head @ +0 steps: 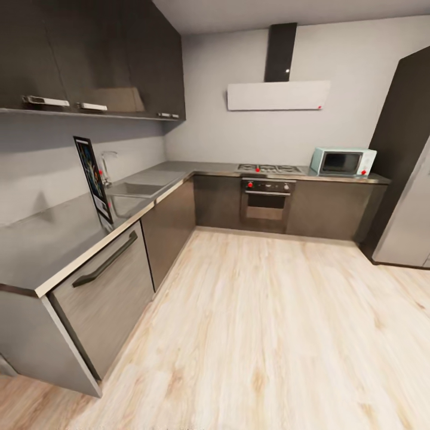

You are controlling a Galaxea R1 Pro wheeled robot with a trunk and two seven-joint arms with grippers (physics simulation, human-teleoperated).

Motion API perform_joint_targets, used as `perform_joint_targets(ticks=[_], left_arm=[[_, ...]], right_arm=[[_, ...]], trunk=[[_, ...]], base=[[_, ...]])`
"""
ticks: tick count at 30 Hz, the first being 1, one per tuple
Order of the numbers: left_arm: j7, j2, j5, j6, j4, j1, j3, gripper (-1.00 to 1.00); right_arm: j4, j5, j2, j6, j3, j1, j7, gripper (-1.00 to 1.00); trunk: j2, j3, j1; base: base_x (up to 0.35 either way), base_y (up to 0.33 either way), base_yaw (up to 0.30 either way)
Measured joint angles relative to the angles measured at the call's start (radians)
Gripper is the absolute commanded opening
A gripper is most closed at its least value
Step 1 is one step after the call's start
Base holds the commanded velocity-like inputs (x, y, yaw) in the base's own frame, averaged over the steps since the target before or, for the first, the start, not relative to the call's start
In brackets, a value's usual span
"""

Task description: Pick up the poster from the kitchen countertop and hang it on one of the wall nails in the kitchen.

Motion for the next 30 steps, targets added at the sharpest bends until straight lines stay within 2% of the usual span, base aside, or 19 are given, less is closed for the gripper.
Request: perform_joint_targets(ticks=[20,30], left_arm=[[0.0,0.0,0.0,0.0,0.0,0.0,0.0,1.0],[0.001,0.0,0.0,0.001,0.0,0.0,0.0,1.0]], right_arm=[[0.0,0.0,0.0,0.0,0.0,0.0,0.001,1.0],[-0.001,-0.001,-0.002,0.001,0.001,0.0,0.004,1.0]], trunk=[[0.0,-0.013,0.0],[0.0,-0.016,0.0]], base=[[0.0,0.0,0.26],[0.07,-0.077,0.133]])
